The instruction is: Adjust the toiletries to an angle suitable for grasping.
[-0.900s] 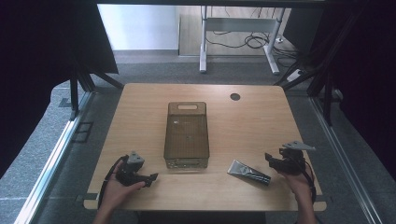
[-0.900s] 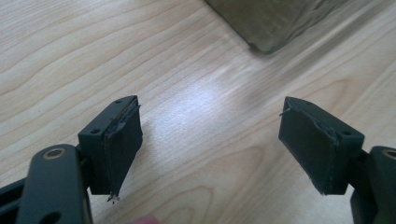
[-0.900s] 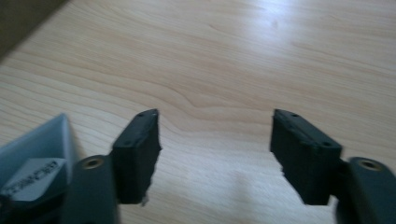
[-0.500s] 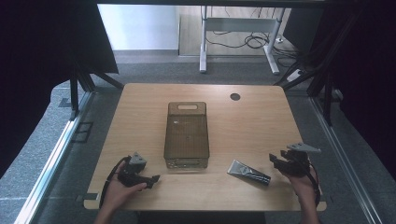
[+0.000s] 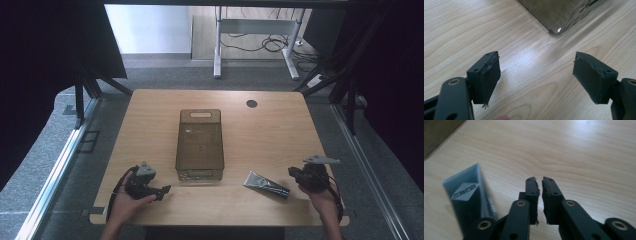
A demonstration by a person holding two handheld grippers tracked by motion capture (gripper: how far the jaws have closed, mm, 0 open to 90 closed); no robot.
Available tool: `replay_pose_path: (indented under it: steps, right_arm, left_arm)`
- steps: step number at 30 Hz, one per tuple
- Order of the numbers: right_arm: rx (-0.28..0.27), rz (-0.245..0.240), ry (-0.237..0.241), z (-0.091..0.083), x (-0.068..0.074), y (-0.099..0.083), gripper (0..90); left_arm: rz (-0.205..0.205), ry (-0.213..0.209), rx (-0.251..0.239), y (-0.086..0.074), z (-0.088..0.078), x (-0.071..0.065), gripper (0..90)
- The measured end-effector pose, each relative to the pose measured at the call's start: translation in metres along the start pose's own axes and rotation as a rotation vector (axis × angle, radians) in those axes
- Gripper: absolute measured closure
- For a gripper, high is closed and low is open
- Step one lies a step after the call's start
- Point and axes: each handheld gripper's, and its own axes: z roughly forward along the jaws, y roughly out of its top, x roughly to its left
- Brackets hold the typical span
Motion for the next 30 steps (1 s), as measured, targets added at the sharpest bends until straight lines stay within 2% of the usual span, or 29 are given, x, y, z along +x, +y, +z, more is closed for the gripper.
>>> replay_pose_path:
  steps: [1,2,5,7,8,9,10,14,16,19,23,27,30]
  right_arm:
    - [0.031,-0.039,0.017,0.005,0.008,0.003,86.9]
    - [0.039,-0.054,0.022,0.006,0.012,0.005,87.7]
    - [0.060,-0.069,0.043,0.007,0.017,0.010,88.7]
    - [0.088,-0.113,0.056,0.007,0.028,0.025,89.2]
    - [0.088,-0.113,0.056,0.007,0.028,0.025,89.2]
    - [0.110,-0.144,0.080,0.007,0.036,0.033,89.3]
    - [0.110,-0.144,0.080,0.007,0.036,0.033,89.3]
    - [0.175,-0.240,0.141,0.006,0.061,0.047,89.3]
    - [0.193,-0.258,0.157,0.005,0.065,0.048,89.3]
    - [0.250,-0.293,0.201,0.004,0.076,0.041,89.4]
    - [0.282,-0.311,0.205,0.003,0.080,0.033,89.4]
    - [0.338,-0.327,0.206,0.002,0.082,0.019,89.4]
    - [0.353,-0.330,0.201,-0.001,0.081,0.013,89.4]
  left_arm:
    - [-0.016,-0.003,-0.003,-0.001,0.001,0.001,22.4]
    - [-0.018,-0.005,0.001,-0.001,0.001,0.001,22.4]
    - [-0.017,-0.002,0.007,-0.002,0.002,0.002,22.4]
    - [-0.020,-0.010,-0.004,-0.001,-0.001,0.002,22.4]
    - [-0.020,-0.010,-0.004,-0.001,-0.001,0.002,22.4]
    - [-0.014,-0.007,-0.012,0.000,-0.003,0.001,22.4]
    - [-0.014,-0.007,-0.012,0.000,-0.003,0.001,22.4]
    - [-0.016,-0.005,-0.025,0.000,-0.007,0.001,22.4]
    - [-0.018,-0.005,-0.024,0.000,-0.007,0.002,22.4]
    - [-0.020,-0.004,-0.022,-0.001,-0.006,0.003,22.4]
    - [-0.017,-0.004,-0.016,0.000,-0.005,0.003,22.5]
    - [-0.015,-0.006,-0.013,0.000,-0.004,0.001,22.4]
    - [-0.014,-0.005,-0.012,0.000,-0.004,0.002,22.4]
